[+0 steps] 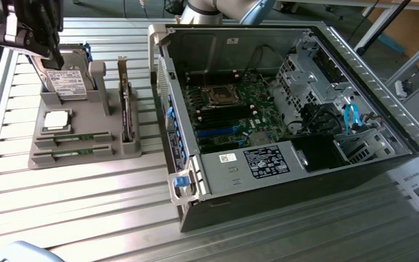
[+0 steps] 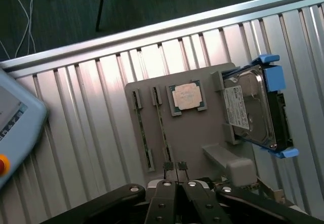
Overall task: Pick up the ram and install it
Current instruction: 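Pick up the ram and move it above insertion slot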
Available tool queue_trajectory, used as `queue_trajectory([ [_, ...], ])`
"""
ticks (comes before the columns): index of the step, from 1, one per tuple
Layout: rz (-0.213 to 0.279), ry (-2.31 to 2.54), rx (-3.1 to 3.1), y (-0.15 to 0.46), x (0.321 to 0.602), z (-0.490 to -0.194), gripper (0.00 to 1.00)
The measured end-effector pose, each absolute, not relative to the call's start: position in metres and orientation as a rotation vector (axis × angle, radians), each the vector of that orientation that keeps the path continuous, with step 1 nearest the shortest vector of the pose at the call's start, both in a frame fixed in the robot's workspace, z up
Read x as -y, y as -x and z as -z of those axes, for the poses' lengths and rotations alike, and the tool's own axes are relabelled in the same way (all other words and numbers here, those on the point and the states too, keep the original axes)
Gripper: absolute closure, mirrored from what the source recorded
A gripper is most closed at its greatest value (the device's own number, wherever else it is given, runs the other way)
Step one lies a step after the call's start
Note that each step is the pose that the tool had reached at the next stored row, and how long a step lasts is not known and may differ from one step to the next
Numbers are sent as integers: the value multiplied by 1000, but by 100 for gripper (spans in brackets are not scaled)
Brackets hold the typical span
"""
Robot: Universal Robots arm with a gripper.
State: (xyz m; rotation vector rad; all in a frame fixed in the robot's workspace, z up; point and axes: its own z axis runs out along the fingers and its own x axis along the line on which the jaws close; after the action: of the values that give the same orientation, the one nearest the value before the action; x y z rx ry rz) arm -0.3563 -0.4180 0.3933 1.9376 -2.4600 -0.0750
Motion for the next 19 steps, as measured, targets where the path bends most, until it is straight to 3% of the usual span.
queue_trajectory([
  [19,73,-2092,2326,356,418,-393,90],
])
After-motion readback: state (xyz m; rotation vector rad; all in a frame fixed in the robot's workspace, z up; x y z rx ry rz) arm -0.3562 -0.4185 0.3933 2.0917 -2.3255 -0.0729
